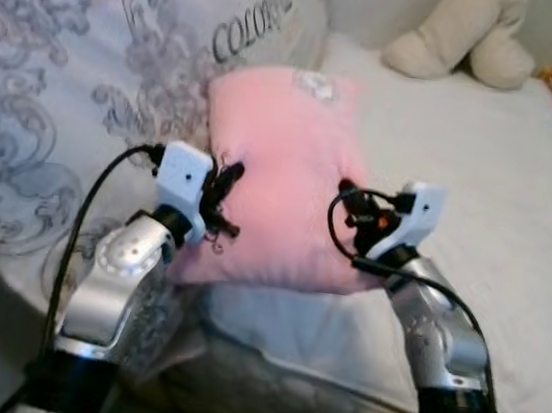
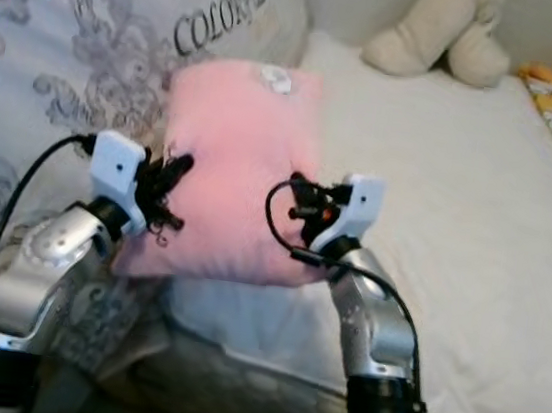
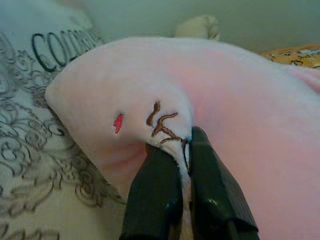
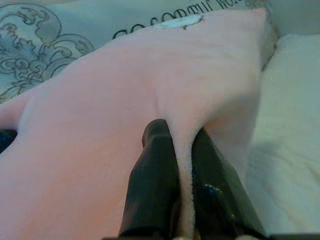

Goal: Clean up the room

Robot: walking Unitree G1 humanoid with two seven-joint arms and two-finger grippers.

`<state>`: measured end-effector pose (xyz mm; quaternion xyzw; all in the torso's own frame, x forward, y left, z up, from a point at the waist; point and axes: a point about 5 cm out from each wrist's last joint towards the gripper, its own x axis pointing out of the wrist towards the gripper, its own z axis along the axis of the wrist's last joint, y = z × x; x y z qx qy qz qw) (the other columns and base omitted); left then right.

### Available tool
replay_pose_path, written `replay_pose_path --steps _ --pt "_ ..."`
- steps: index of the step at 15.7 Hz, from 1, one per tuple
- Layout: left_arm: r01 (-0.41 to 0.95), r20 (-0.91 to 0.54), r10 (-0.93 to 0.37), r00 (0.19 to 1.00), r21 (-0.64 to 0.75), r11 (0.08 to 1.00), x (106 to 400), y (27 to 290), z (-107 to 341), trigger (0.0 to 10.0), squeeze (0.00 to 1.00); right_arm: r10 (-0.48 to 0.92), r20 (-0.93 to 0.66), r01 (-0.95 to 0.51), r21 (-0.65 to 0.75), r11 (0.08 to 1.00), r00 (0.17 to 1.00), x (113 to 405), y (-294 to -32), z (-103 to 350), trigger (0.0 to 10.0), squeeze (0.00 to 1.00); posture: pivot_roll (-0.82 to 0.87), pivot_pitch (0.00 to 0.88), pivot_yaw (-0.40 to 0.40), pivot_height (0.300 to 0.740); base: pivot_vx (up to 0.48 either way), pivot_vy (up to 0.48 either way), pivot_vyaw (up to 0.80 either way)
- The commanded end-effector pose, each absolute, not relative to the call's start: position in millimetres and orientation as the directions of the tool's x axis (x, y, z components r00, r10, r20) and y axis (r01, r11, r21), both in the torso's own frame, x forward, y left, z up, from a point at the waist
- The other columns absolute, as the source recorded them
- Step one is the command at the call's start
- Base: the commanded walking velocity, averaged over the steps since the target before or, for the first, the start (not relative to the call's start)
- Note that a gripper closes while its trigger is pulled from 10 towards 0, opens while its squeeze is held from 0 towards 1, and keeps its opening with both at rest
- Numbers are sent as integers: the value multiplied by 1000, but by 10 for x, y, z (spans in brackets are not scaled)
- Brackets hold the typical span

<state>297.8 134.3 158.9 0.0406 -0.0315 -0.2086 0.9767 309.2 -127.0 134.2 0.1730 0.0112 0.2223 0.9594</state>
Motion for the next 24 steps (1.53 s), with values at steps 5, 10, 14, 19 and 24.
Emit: replay_pose_path --steps 5,10,14,19,24 --pt "385 71 -394 916 116 916 3001 1378 1661 10000 0 415 68 -414 328 849 907 3084 -1282 1370 10000 0 30 0 43 740 0 0 0" --pt "374 49 -383 922 136 917 3009 1413 1612 10000 0 420 54 -414 327 850 906 3099 -1277 1331 10000 0 35 0 39 740 0 0 0" --pt "362 26 -376 926 216 907 3273 1404 1589 10000 0 413 8 -396 302 867 911 3345 -1269 1226 10000 0 32 0 35 740 0 0 0" --pt "351 -56 -352 934 317 881 3726 1323 1460 10000 0 273 -120 -248 189 950 955 3810 -1450 1269 10000 0 48 135 -10 740 0 0 0" --pt "272 -122 -249 961 594 757 3757 1563 1259 10000 0 262 -258 -206 223 953 930 3694 -1358 901 10000 0 24 272 -1 740 0 0 0"
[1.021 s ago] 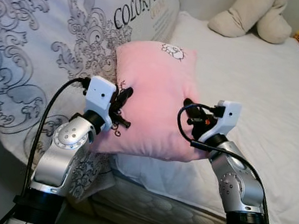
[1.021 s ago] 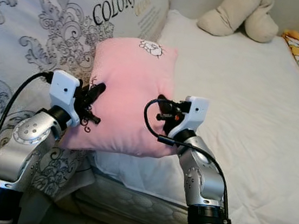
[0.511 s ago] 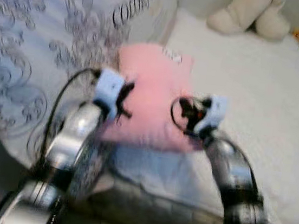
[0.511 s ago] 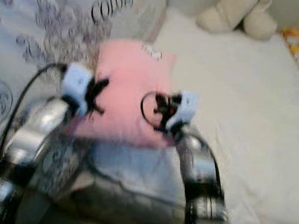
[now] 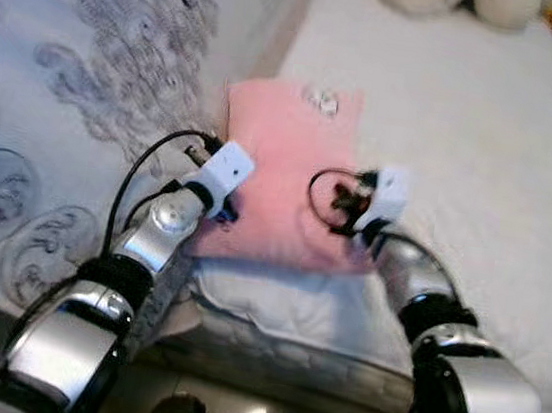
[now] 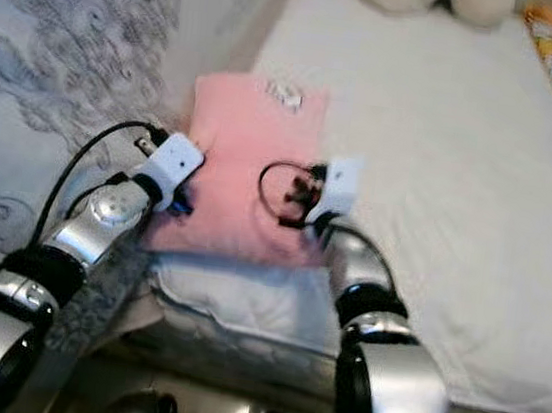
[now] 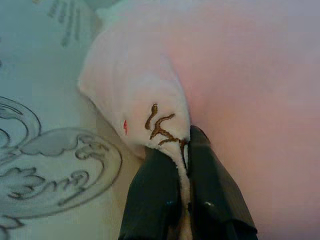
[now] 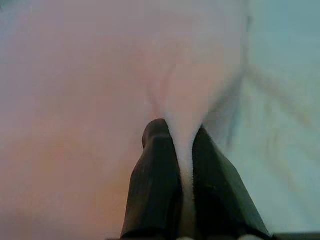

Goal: Clean up the room

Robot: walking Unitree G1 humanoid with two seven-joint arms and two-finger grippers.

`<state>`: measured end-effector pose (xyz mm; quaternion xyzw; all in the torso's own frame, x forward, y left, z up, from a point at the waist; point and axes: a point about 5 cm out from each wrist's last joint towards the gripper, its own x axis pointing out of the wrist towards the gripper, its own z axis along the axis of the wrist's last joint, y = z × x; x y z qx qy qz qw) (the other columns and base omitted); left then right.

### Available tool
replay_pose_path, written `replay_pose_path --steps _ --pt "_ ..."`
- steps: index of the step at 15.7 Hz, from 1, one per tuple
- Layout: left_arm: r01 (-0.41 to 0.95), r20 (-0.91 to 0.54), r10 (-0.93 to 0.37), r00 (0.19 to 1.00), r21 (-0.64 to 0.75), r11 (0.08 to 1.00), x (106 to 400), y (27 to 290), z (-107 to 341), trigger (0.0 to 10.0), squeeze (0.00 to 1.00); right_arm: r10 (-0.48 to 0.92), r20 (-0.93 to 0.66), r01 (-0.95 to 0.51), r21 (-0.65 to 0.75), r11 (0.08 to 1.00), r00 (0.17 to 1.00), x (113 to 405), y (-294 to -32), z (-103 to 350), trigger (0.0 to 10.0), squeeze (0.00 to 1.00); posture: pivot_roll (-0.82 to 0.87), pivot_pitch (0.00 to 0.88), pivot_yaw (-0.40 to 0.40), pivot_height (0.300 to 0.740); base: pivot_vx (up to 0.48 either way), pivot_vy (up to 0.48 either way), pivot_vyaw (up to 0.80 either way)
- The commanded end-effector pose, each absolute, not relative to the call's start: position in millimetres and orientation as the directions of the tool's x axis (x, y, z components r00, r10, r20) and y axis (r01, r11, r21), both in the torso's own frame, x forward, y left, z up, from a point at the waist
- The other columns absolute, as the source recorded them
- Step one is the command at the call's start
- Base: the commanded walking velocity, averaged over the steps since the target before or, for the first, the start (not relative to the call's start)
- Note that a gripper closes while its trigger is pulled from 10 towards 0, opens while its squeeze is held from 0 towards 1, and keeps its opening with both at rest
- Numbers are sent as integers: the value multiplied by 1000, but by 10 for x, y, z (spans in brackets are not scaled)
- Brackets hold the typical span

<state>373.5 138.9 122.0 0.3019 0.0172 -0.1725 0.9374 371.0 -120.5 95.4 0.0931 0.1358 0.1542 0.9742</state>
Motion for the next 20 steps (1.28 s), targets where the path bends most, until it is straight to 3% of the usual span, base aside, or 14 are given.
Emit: replay_pose_path --steps 1,3,8,15,20 --pt "227 -103 -208 973 613 757 3773 1643 1275 10000 0 260 -273 -206 213 955 926 3667 -1344 846 10000 0 26 276 -1 740 0 0 0" --pt "117 -12 -144 990 647 754 3839 1807 1464 10000 0 279 -248 -228 217 949 928 3649 -1253 832 10000 0 43 292 -4 740 0 0 0" --pt "-60 200 -117 973 706 706 3922 1918 1890 10000 0 331 -153 -280 284 917 931 3726 -1029 1014 10000 0 60 289 -9 740 0 0 0" --pt "-191 298 -58 953 738 647 3845 2223 2024 10000 0 404 -121 -373 217 902 907 3753 -949 1104 10000 0 86 285 -15 740 0 0 0" --pt "-204 370 -142 918 748 632 3723 2111 2055 10000 0 411 -151 -381 191 905 899 3707 -970 1012 10000 0 98 278 -22 740 0 0 0"
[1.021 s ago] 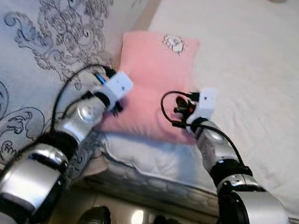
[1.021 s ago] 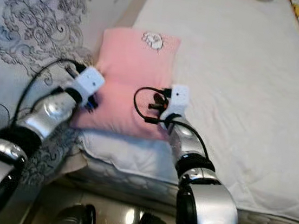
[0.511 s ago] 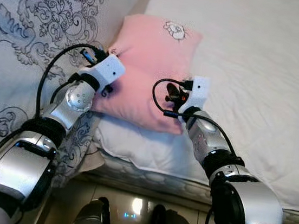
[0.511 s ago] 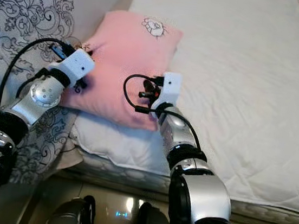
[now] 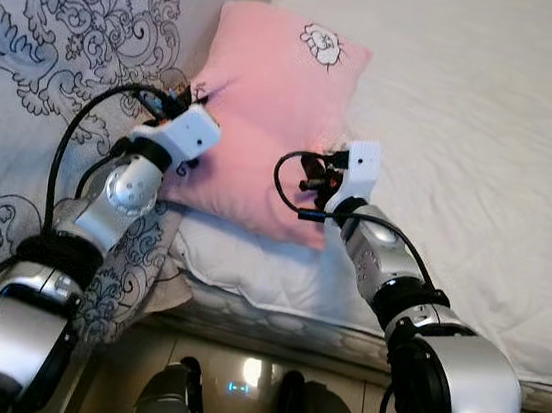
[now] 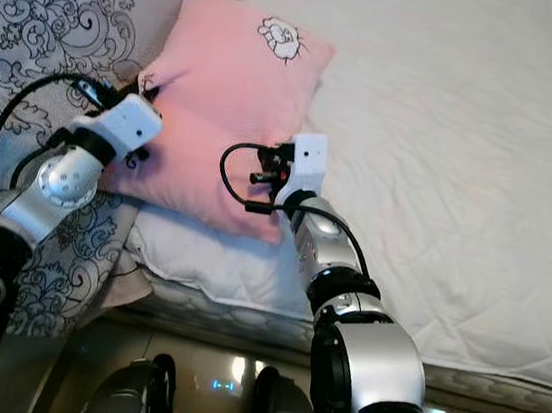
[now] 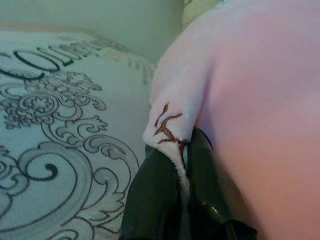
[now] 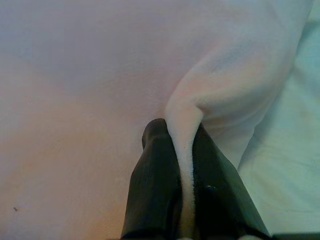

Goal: Clean up the room

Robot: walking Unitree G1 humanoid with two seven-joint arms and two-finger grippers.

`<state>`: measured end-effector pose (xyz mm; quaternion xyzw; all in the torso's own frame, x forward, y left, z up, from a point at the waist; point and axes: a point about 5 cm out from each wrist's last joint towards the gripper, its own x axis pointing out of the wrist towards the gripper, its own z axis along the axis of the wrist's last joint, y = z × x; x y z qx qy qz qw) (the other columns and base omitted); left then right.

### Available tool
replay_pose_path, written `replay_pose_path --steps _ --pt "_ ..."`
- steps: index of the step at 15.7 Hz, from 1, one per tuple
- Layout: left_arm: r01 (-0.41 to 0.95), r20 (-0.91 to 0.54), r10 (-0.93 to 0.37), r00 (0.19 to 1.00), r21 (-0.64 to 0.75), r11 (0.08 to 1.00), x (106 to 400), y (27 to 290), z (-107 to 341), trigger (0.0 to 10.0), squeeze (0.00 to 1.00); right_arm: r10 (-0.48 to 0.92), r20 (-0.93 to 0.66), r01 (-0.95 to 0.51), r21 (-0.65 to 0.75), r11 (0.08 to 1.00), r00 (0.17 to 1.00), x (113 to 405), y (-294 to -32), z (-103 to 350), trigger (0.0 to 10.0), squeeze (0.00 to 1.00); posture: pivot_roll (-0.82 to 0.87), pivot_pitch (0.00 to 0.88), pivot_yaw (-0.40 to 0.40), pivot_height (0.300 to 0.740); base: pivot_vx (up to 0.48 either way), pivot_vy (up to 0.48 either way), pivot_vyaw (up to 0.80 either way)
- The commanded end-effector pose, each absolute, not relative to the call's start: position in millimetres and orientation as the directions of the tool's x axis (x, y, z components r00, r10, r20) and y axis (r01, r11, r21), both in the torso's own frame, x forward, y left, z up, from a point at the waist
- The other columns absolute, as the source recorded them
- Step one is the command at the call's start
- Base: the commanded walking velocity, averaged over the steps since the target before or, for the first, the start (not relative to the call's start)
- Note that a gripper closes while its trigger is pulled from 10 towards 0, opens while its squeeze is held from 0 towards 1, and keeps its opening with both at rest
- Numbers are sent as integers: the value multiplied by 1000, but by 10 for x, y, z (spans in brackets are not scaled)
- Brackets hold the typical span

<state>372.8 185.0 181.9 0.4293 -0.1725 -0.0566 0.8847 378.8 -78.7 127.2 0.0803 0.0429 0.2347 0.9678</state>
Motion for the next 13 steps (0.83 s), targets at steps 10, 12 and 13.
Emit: replay_pose_path --steps 10,12,13 --pt "-45 253 -106 962 526 849 3732 2030 1887 10000 1000 321 -180 -284 206 936 930 3712 -1146 964 10000 1000 103 243 -13 740 0 0 0" --pt "-68 285 -98 953 519 852 3665 2063 1910 10000 1000 244 -116 -206 266 942 963 3740 -1270 1027 10000 1000 105 191 -11 740 0 0 0" --pt "-95 314 -87 945 521 848 3611 2070 1941 10000 1000 200 -92 -170 262 950 975 3749 -1325 1055 10000 1000 109 166 -7 740 0 0 0"
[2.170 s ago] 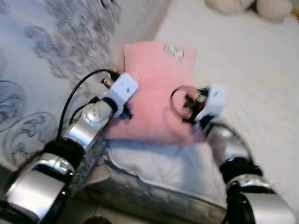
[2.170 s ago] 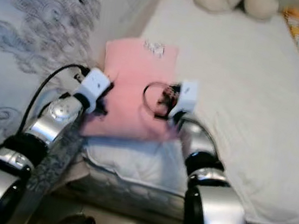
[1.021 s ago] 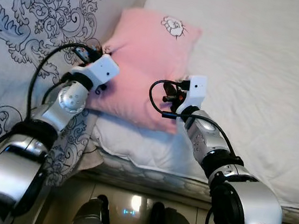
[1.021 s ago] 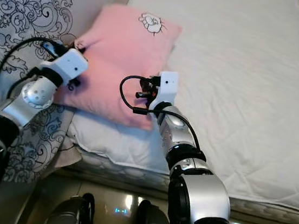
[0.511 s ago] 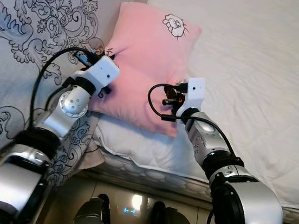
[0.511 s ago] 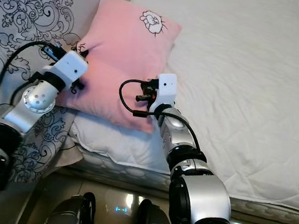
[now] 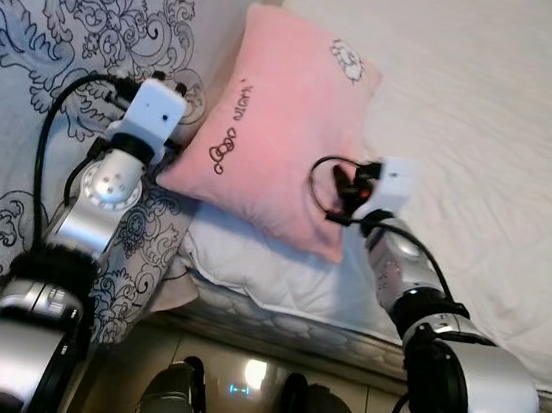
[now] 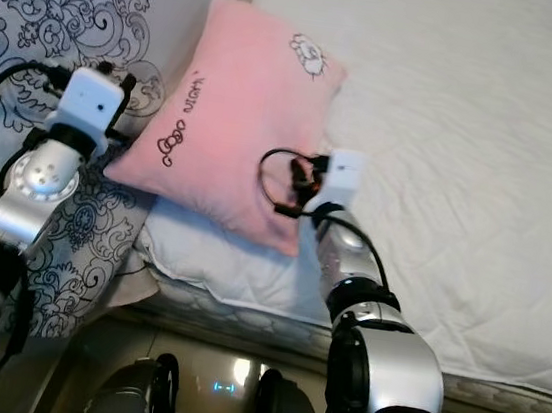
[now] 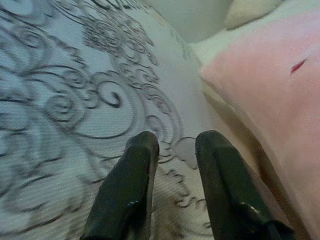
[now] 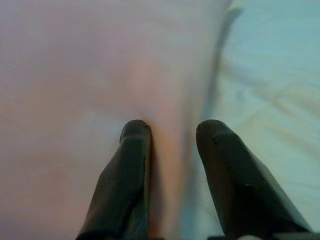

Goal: Clean up the room

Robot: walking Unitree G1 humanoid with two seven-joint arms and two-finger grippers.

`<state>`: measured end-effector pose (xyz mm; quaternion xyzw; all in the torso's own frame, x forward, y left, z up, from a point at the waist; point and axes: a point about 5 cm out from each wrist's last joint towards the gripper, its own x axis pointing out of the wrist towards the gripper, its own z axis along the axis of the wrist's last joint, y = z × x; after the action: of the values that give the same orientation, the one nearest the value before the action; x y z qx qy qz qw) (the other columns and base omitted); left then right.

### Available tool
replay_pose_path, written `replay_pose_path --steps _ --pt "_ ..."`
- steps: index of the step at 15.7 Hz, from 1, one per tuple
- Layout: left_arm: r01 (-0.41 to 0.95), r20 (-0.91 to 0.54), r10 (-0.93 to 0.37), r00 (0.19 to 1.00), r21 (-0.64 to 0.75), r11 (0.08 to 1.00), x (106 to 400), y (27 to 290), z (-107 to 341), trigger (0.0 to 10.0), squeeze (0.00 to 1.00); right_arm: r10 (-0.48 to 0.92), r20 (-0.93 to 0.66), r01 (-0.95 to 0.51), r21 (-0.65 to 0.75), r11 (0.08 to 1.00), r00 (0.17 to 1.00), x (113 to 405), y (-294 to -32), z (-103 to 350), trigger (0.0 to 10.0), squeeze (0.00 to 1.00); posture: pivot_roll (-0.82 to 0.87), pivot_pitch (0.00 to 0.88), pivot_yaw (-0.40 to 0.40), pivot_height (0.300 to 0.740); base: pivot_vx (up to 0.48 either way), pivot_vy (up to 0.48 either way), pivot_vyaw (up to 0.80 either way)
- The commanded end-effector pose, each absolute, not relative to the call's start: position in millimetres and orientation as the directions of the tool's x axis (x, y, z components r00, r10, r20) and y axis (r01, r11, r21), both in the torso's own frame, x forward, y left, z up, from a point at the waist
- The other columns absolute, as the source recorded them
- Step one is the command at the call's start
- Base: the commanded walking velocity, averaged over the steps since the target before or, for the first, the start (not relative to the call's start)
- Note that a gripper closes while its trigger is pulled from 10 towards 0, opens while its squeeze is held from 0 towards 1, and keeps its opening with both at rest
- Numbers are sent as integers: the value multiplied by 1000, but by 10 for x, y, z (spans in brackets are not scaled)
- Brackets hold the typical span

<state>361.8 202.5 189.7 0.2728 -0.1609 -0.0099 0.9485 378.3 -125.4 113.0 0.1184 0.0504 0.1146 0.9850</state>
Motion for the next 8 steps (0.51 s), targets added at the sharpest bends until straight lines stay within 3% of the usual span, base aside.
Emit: replay_pose_path --steps 1,2,3,6,8 --pt "-96 341 -93 936 497 862 3555 2054 1964 10000 1000 202 -59 -183 233 955 978 3751 -1332 1090 10000 675 111 138 -7 740 0 0 0" --pt "-84 369 -94 925 440 894 3504 2029 1994 10000 561 215 -21 -203 245 948 976 3755 -1333 1129 10000 0 112 118 -6 740 0 0 0" --pt "-67 399 -93 912 368 927 3444 2004 2033 10000 0 222 22 -218 291 931 975 3761 -1350 1173 10000 0 111 84 -2 740 0 0 0" --pt "123 431 -218 876 238 964 3290 1787 2123 10000 0 224 100 -245 320 915 969 3759 -1432 1249 10000 0 110 37 -11 740 0 0 0" --pt "322 340 -393 854 247 914 3176 1536 1995 10000 0 171 167 -219 332 917 971 3746 -1592 1331 10000 0 102 9 -18 740 0 0 0"
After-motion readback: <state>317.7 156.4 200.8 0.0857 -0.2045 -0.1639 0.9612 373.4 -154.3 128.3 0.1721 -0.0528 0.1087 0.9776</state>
